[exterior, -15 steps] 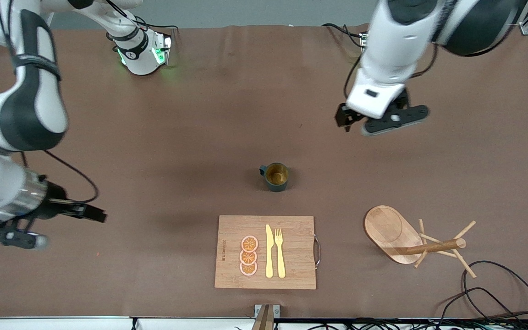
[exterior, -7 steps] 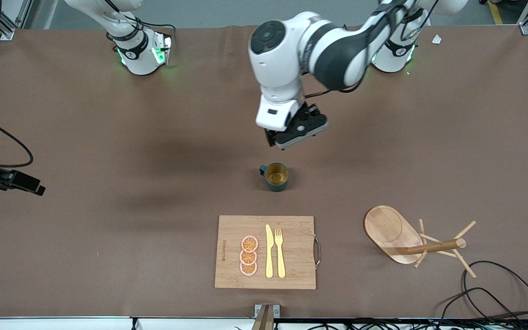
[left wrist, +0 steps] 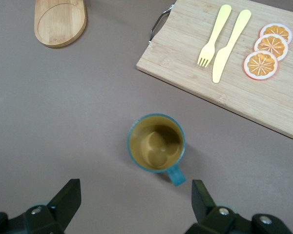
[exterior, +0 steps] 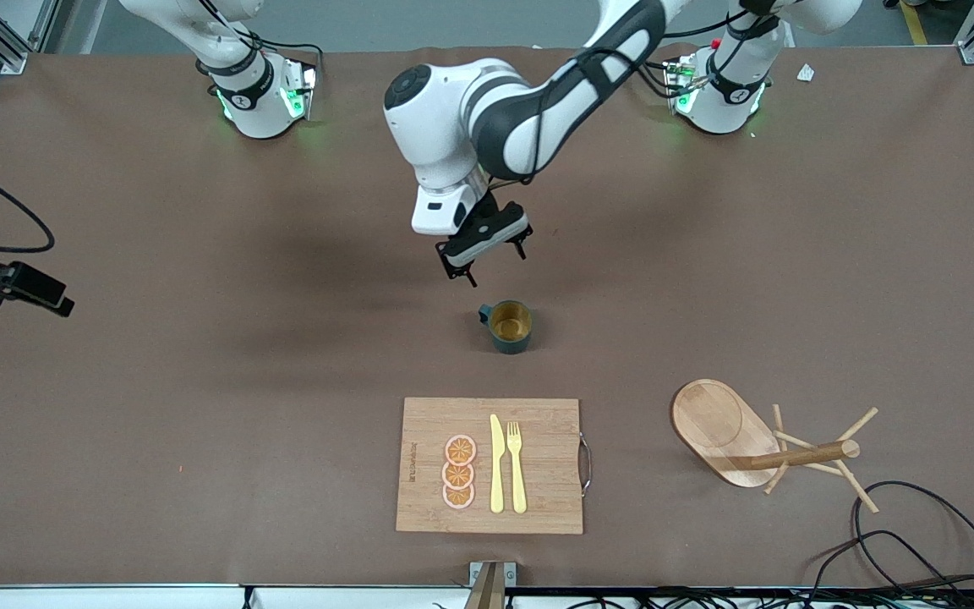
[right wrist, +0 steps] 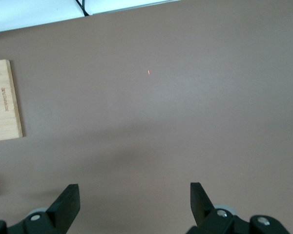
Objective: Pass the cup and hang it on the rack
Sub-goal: 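Lower the left gripper over the mug handle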
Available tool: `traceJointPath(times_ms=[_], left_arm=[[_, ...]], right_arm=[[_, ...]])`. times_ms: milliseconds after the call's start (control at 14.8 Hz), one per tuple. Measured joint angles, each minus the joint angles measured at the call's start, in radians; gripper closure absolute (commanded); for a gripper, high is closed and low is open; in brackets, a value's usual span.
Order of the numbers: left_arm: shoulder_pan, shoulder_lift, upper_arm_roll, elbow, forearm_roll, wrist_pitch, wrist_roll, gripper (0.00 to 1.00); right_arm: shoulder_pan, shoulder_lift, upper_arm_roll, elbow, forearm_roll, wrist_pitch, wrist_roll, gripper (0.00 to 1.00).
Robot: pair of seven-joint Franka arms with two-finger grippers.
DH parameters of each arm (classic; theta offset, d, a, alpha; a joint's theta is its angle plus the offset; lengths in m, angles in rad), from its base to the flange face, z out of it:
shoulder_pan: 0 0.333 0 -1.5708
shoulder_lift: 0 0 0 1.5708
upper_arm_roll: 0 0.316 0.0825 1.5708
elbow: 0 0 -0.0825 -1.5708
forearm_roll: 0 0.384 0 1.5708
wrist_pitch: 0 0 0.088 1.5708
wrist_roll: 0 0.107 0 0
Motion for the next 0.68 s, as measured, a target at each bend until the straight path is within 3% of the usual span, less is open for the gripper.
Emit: traceJointPath(times_ms=[136,407,678], left_arm=[[-0.052,0.048,0.043,0.011,0.029,0.013,-0.075,0.02],[-0.186,0.110,0.198,0.027,0.033,0.083,-0.227,0.07],[-0.231,0.175,0.273,0.070,0.034,0.107,-0.358,0.10]], right_arm=[[0.000,-0.049,0.000,-0.049,0.000,0.006,0.000,0.00],[-0.001,-0.138,-0.001,-0.151,-0.002,0.018,0.000,0.00],[-0.001,-0.185,-0.001,-0.201,-0.002,0.024,0.000,0.00]])
